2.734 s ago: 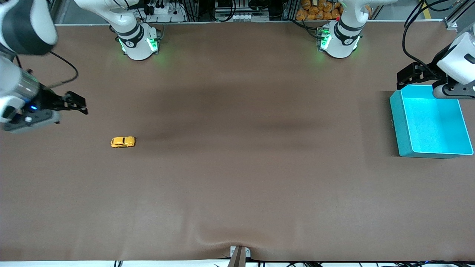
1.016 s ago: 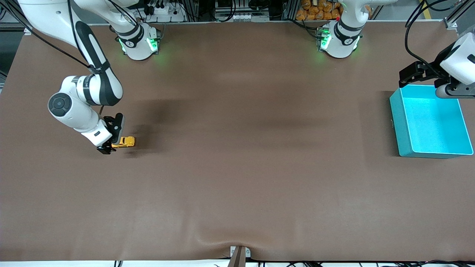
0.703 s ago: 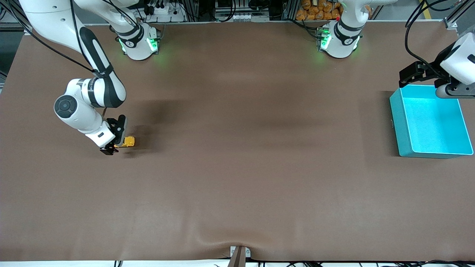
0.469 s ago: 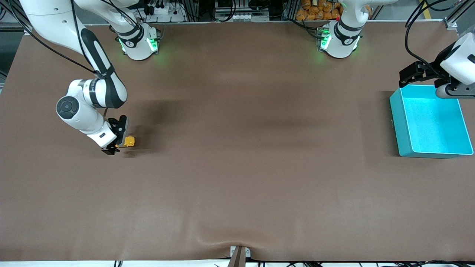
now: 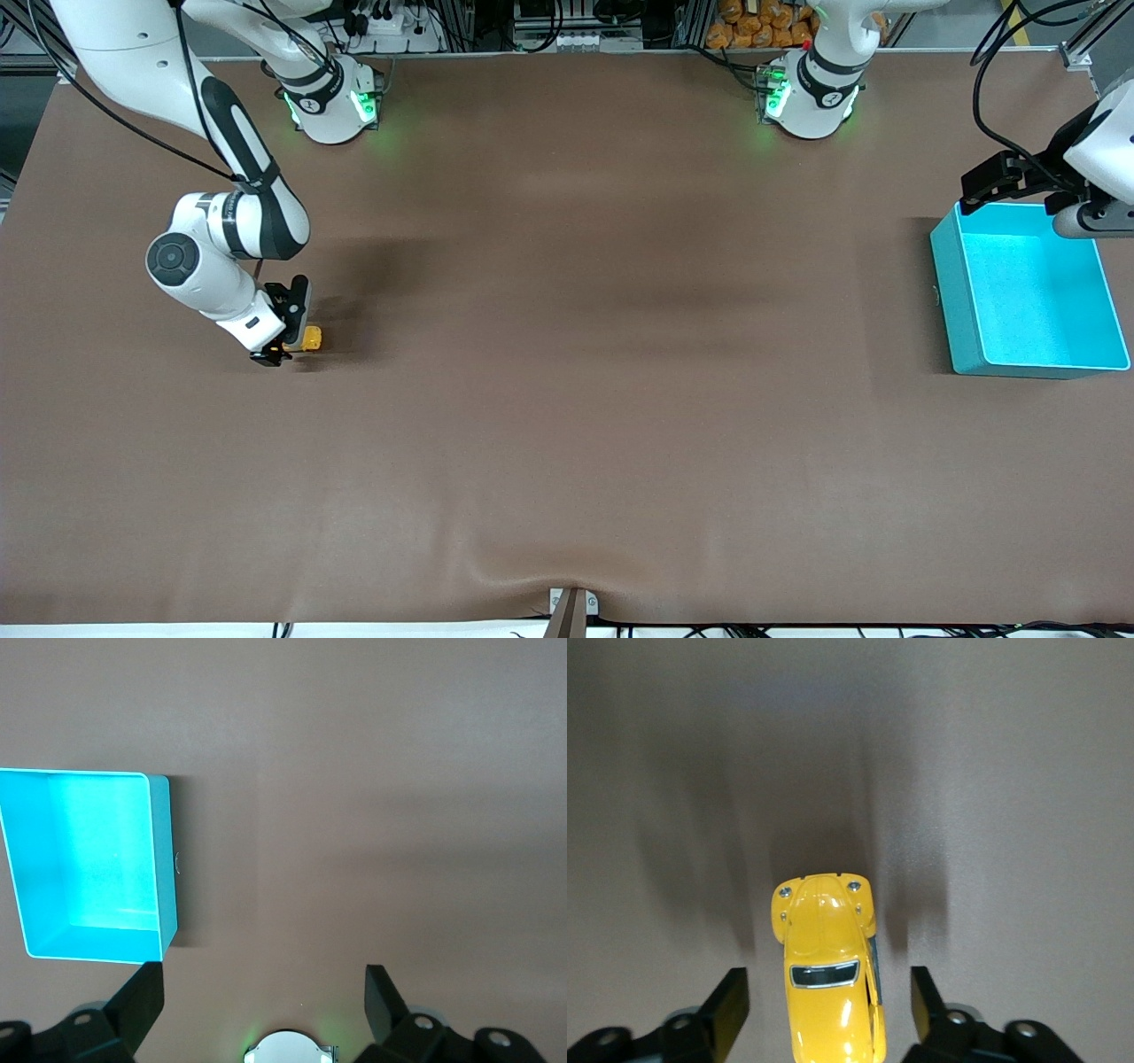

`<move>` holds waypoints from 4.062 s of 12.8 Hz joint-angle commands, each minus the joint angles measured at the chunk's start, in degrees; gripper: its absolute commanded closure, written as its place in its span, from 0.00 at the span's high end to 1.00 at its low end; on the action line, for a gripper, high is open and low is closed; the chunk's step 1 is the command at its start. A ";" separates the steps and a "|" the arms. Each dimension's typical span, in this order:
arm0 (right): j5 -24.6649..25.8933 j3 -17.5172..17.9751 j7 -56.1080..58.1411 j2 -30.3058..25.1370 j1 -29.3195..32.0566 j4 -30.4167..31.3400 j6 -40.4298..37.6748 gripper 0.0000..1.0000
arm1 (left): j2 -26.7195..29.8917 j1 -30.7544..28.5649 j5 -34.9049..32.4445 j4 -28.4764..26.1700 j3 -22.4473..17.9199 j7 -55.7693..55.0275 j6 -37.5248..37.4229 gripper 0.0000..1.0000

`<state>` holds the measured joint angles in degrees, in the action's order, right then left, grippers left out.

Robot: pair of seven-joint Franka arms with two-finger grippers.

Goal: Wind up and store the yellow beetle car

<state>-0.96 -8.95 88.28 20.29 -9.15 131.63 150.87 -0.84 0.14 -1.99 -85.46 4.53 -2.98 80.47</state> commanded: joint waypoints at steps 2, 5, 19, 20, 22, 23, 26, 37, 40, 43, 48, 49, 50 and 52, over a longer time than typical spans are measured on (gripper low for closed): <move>0.70 0.07 0.75 0.54 0.44 0.29 0.92 0.60 | 0.13 0.03 -4.33 0.20 0.92 -0.36 0.30 1.00; 0.79 0.07 0.93 0.54 0.27 0.29 0.83 0.46 | 0.04 0.03 -3.73 0.20 1.01 -0.36 0.30 1.00; 0.44 0.16 0.92 1.85 -0.35 -0.06 0.83 0.31 | -0.04 0.03 -3.82 0.03 1.01 -0.19 0.21 1.00; 0.35 0.16 0.93 2.29 -0.35 -0.15 1.18 0.31 | -0.04 0.03 -3.82 -0.06 1.01 -0.18 0.12 1.00; 0.08 0.24 0.93 2.73 -0.35 -0.24 1.53 0.31 | -0.04 0.03 -3.82 -0.15 1.01 -0.27 0.12 1.00; 0.08 0.33 0.93 2.82 -0.35 -0.41 1.45 0.31 | -0.04 0.03 -3.82 -0.06 1.01 -0.27 0.12 1.00; 0.00 0.42 1.01 3.61 0.00 -1.46 1.45 0.31 | -0.04 0.03 -3.82 -0.06 1.01 -0.36 0.12 1.00; 0.00 0.51 6.80 5.46 5.62 -2.61 1.45 0.31 | -0.13 0.03 -3.82 -0.15 1.01 -0.45 0.12 1.00; -0.09 0.51 9.26 6.25 7.56 -3.40 1.45 0.31 | -0.04 -0.06 -3.82 -0.06 1.01 -0.45 0.21 1.00; -0.01 0.60 10.15 6.86 9.49 -3.84 1.36 0.31 | -0.13 -0.06 -3.55 -0.06 1.01 -0.45 0.30 1.00; -0.09 0.51 13.22 8.01 13.00 -4.89 0.75 0.31 | -0.22 -0.06 -3.55 0.12 0.92 -0.36 0.30 1.00; -0.09 0.51 14.27 8.18 13.80 -5.24 0.57 0.31 | -0.13 -0.06 -3.55 0.12 0.92 -0.36 0.30 1.00; -0.09 0.51 14.81 8.71 14.67 -5.77 0.57 0.31 | -0.22 -0.06 -3.55 0.20 0.92 -0.36 0.30 1.00; -0.09 0.60 15.77 9.41 15.56 -6.39 0.57 0.31 | -0.22 -0.06 -3.55 0.20 0.92 -0.36 0.30 1.00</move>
<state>-0.99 -9.04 102.03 23.35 4.38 127.46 150.18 -0.94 0.19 -4.72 -85.68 5.15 -2.98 80.50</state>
